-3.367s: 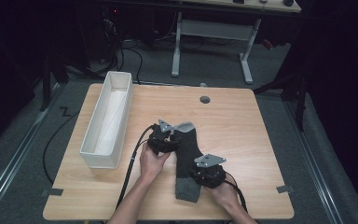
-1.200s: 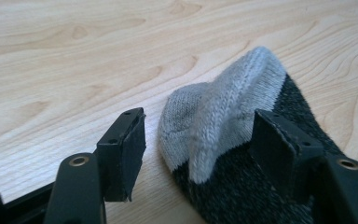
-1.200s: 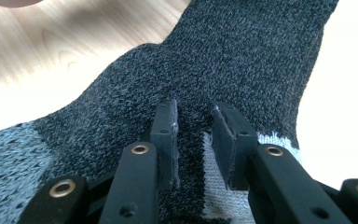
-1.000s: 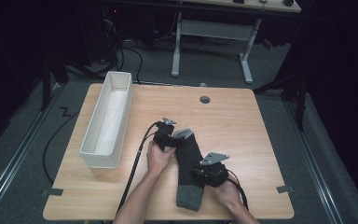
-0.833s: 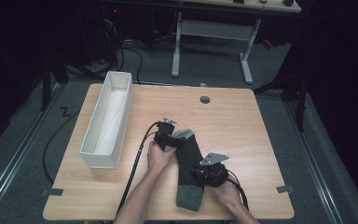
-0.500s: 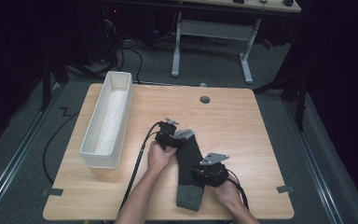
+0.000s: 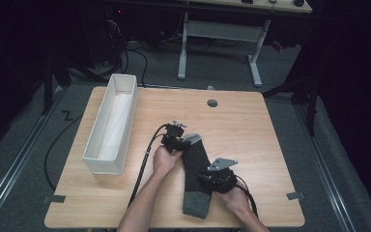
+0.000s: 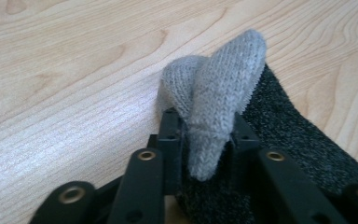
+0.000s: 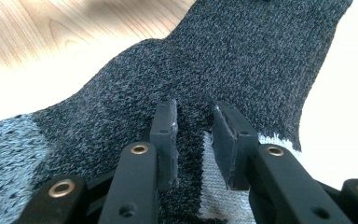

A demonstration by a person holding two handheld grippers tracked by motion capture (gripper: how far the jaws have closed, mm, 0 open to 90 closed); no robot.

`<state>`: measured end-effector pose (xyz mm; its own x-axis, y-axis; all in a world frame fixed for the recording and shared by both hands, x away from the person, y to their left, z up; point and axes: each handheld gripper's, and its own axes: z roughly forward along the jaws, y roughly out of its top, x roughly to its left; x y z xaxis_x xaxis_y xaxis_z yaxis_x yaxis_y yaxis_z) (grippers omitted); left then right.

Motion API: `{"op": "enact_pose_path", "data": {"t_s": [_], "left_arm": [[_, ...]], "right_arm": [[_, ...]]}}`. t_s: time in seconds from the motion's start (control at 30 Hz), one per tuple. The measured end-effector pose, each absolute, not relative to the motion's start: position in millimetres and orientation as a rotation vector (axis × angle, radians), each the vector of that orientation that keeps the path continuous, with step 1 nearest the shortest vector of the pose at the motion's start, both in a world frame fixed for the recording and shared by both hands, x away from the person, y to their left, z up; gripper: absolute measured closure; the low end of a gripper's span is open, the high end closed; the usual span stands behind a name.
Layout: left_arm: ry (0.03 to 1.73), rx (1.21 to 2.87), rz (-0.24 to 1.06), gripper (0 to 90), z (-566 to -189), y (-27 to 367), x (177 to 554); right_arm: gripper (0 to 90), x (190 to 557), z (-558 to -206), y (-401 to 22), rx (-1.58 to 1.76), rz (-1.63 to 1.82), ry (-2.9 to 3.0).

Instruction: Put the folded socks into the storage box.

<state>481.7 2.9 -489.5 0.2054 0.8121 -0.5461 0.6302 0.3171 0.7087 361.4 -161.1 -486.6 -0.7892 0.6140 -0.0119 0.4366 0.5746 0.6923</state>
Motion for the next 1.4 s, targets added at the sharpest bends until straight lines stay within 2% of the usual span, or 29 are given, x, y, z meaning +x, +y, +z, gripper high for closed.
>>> {"op": "enact_pose_path", "data": {"t_s": [0.23, 0.8, 1.0, 1.4], "left_arm": [[1.477, 1.356, 0.211, 75.9, -483.8, 4.5, 478.9], [1.338, 1.259, 0.236, 76.5, -448.4, 19.5, 454.7], [1.324, 1.208, 0.215, 76.5, -441.0, 24.8, 451.9], [1.258, 1.149, 0.176, 76.6, -421.2, 31.5, 440.6]], "right_arm": [[70.0, 361.6, -486.7, -161.1, 0.869, 1.023, 2.557], [66.4, 366.0, -478.6, -149.6, 0.884, 0.965, 2.555], [70.2, 364.8, -463.0, -144.8, 0.906, 1.139, 2.557], [68.6, 375.3, -479.0, -126.6, 0.923, 1.044, 2.609]]}}
